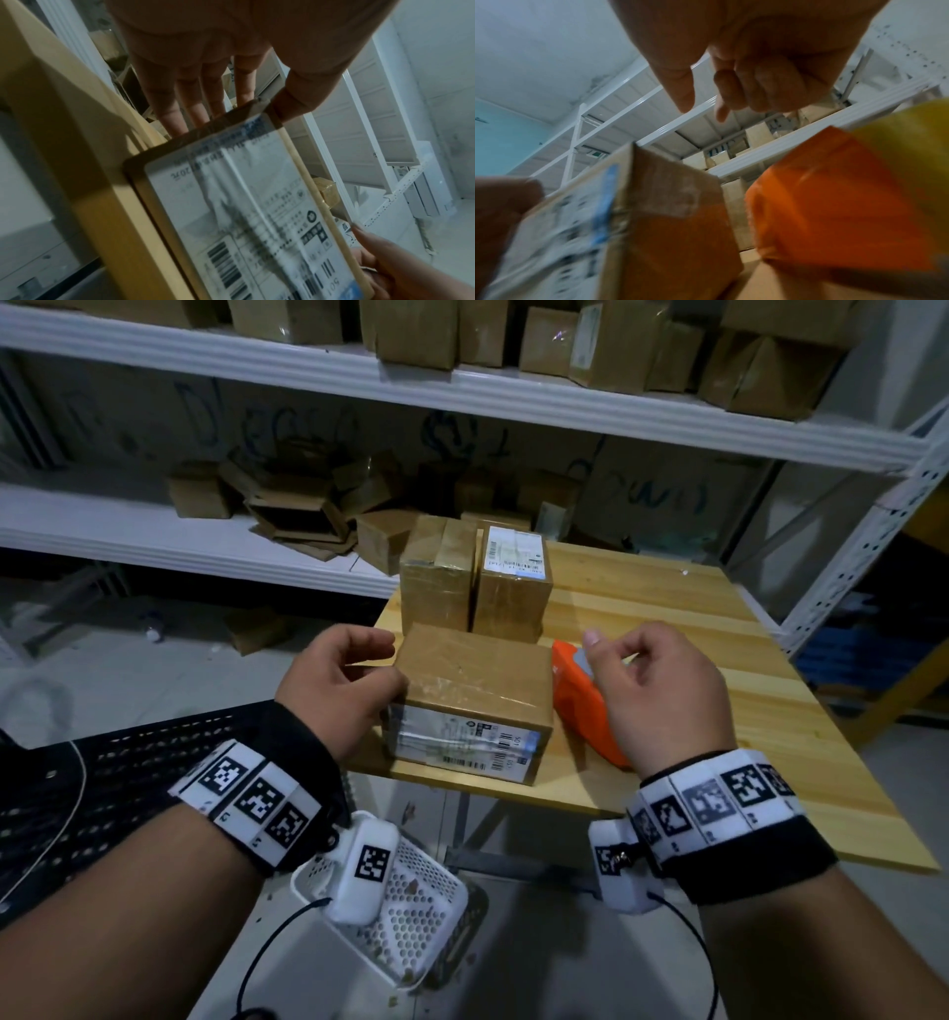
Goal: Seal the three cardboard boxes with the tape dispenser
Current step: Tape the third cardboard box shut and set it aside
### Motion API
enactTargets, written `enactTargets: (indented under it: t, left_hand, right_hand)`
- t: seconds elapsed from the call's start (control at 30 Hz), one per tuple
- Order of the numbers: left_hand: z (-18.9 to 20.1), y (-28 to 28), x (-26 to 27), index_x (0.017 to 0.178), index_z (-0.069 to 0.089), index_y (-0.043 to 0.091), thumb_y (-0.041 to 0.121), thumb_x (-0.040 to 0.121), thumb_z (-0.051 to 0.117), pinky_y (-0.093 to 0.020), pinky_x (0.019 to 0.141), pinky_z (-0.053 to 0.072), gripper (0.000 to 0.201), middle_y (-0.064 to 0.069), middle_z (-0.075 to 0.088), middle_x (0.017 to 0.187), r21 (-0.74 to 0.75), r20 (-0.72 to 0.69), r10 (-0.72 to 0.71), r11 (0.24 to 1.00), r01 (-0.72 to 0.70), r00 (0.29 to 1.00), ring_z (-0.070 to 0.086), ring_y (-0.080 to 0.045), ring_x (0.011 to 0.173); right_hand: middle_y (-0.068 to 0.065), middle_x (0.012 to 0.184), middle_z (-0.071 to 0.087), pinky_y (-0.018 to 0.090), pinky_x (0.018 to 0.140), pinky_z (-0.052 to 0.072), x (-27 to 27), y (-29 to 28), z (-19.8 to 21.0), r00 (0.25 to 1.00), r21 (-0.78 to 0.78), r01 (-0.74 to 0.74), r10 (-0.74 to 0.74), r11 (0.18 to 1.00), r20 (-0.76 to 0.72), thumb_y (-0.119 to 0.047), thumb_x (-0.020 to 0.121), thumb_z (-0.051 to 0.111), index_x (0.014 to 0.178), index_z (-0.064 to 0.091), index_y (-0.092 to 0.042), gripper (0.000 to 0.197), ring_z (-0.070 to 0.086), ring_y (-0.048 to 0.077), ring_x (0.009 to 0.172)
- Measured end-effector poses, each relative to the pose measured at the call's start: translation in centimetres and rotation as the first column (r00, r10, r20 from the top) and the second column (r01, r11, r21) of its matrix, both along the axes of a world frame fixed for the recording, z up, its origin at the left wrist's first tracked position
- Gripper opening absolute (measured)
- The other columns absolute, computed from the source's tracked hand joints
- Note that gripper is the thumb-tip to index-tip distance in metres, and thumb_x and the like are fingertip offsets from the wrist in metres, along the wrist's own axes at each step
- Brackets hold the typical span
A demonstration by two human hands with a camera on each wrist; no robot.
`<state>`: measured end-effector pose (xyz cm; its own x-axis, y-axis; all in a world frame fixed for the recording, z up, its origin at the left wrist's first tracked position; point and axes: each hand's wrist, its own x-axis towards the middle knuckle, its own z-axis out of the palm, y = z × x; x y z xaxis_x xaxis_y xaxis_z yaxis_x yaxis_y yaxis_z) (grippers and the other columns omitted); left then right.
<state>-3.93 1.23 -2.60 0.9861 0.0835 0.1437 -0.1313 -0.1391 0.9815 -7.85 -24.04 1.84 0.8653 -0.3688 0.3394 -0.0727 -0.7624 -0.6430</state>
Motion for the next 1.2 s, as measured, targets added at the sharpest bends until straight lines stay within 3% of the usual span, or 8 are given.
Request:
enactTargets:
  t: [0.13,0.27,0.4,0.5,0.63,0.87,1.07,1.2]
  left_hand:
    - [0.2,-0.1,-0.2,0.107,0.067,0.031,0.006,0.089,0.069,-0.024,0.065,0.049,0.030,0.009,0.067,0.107,0.067,0.031,0.008,0.998,-0.010,0.999,0.066,-0.011,0.092]
    - [0.2,-0.5,-0.6,0.098,0.075,0.032,0.010,0.092,0.066,-0.008,0.055,0.046,0.025,0.008,0.070,0.098,0.136,0.057,0.001,0.991,-0.009,0.998,0.063,0.008,0.070]
    - [0.0,-0.8,-0.7,0.093,0.076,0.031,0.013,0.089,0.071,-0.009,0.053,0.045,0.019,0.003,0.071,0.091,0.116,0.048,-0.004,0.993,-0.002,0.999,0.060,0.006,0.059]
    - [0.1,-0.9,-0.8,0.094,0.076,0.030,0.013,0.085,0.076,-0.014,0.055,0.049,0.019,-0.001,0.072,0.093,0.057,0.015,-0.033,0.998,0.032,0.999,0.063,0.003,0.064]
    - [0.0,-0.9,-0.8,0.096,0.074,0.031,0.013,0.082,0.080,-0.036,0.073,0.059,0.023,-0.001,0.073,0.097,0.046,-0.008,-0.041,0.998,0.041,0.999,0.072,-0.020,0.089]
    - [0.0,-1.0,-0.9,0.099,0.074,0.029,0.014,0.082,0.080,-0.034,0.073,0.059,0.024,0.002,0.073,0.099,0.063,-0.016,-0.039,0.997,0.040,0.999,0.072,-0.018,0.090]
    - [0.2,-1.1,-1.1,0.100,0.073,0.028,0.013,0.083,0.079,-0.017,0.061,0.053,0.024,0.005,0.072,0.094,0.070,0.000,-0.045,0.996,0.045,0.999,0.070,-0.004,0.080]
    - [0.0,-1.1,-0.7,0.099,0.073,0.028,0.010,0.083,0.079,-0.013,0.056,0.050,0.025,0.006,0.072,0.097,0.064,-0.004,-0.050,0.997,0.050,0.999,0.069,-0.004,0.080]
  right_hand:
    - [0.006,0.093,0.068,0.036,0.073,0.044,1.0,-2.6,-1.0,0.995,-0.164,0.043,-0.057,0.985,-0.086,-0.062,0.103,0.037,0.099,0.063,-0.021,0.048,0.062,0.027,0.087]
    - [0.014,0.113,0.069,0.042,0.087,0.051,1.3,-4.0,-1.5,0.957,-0.318,0.032,-0.120,0.948,-0.262,-0.065,0.098,0.047,0.123,0.064,-0.016,0.058,0.063,0.036,0.107]
    - [0.008,0.113,0.071,0.042,0.087,0.054,1.1,-3.6,-1.4,0.931,-0.458,-0.020,-0.150,0.889,-0.333,-0.076,0.088,0.055,0.123,0.062,-0.018,0.068,0.064,0.034,0.106]
    - [0.007,0.118,0.068,0.043,0.092,0.052,0.9,-3.3,-1.5,0.923,-0.485,-0.050,-0.146,0.873,-0.358,-0.084,0.079,0.059,0.125,0.061,-0.022,0.077,0.061,0.032,0.111]
    - [0.006,0.119,0.066,0.043,0.094,0.051,0.9,-3.4,-1.1,0.938,-0.509,-0.029,-0.153,0.860,-0.312,-0.082,0.077,0.064,0.127,0.063,-0.022,0.078,0.059,0.029,0.112]
    - [-0.002,0.106,0.071,0.043,0.097,0.049,0.9,-2.0,-2.4,0.949,-0.520,-0.139,-0.037,0.842,-0.314,-0.070,0.091,0.057,0.127,0.051,-0.025,0.058,0.068,0.024,0.095]
    - [0.001,0.092,0.065,0.040,0.073,0.056,1.5,-2.2,-2.4,0.970,-0.494,-0.095,-0.031,0.864,-0.241,-0.046,0.105,0.048,0.132,0.049,-0.018,0.039,0.065,0.027,0.080]
    - [-0.004,0.079,0.053,0.031,0.057,0.036,1.3,-3.3,0.5,0.990,-0.307,0.041,-0.081,0.951,-0.118,-0.040,0.101,0.050,0.127,0.059,-0.020,0.034,0.048,0.016,0.064]
